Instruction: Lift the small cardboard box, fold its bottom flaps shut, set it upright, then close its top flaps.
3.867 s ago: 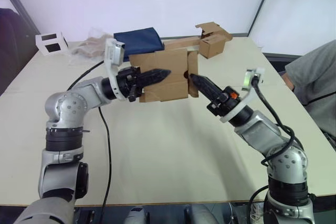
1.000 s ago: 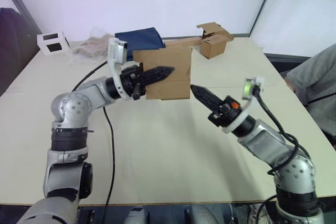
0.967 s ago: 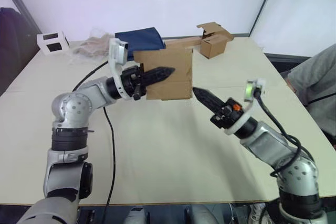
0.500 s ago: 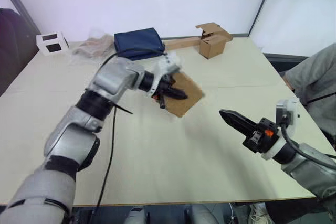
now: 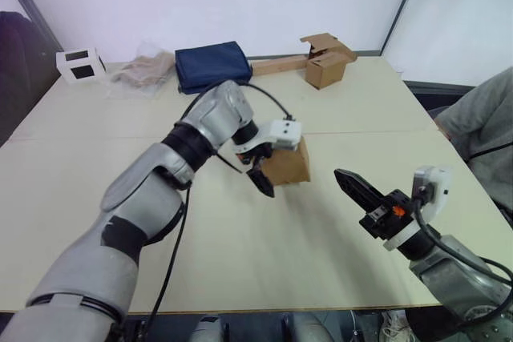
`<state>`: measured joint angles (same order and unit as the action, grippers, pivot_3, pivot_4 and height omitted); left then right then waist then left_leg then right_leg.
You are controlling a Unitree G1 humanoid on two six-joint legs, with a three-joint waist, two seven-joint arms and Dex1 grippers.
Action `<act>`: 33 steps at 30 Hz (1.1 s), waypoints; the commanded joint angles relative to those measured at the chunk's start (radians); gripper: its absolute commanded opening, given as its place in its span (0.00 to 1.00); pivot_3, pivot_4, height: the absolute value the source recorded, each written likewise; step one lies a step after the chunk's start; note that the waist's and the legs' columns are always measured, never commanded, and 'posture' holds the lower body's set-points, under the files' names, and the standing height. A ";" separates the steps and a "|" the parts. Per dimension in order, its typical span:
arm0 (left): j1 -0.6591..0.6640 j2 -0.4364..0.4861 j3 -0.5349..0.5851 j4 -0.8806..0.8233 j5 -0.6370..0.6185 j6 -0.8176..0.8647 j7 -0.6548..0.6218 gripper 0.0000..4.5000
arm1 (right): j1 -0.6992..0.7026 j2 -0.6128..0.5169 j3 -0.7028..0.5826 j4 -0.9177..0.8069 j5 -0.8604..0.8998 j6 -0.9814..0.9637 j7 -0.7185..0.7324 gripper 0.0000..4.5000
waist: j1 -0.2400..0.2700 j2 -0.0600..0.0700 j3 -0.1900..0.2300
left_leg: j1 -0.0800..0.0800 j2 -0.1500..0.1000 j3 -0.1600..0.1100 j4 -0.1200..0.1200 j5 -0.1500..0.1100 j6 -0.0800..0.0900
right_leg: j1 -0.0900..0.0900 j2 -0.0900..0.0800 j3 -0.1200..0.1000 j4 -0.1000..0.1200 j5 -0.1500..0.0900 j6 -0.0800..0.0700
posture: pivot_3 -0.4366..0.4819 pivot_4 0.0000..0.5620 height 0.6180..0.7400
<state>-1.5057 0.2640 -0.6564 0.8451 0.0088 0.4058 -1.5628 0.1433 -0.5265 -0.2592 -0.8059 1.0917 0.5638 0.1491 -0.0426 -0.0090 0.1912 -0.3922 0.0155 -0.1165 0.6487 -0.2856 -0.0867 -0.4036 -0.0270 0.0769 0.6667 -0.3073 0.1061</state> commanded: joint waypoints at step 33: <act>0.585 0.017 0.558 -0.194 -0.116 -0.111 0.563 0.01 | -0.545 -0.027 0.287 0.737 -0.607 0.062 0.215 0.00 | -0.005 0.001 -0.001 | 0.000 0.000 0.000 0.003 0.000 0.001 | -0.003 -0.002 0.000 0.006 -0.001 0.000 | 0.48 0.27 1.00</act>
<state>-0.9185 0.2769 -0.1056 0.7335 -0.0970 0.2843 -1.0243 -0.3808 -0.5657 0.0315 -0.0668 0.5064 0.6596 0.3321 -0.0477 -0.0077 0.1903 -0.3921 0.0154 -0.1163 0.6515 -0.2858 -0.0861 -0.4064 -0.0285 0.0767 0.6732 -0.3081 0.1060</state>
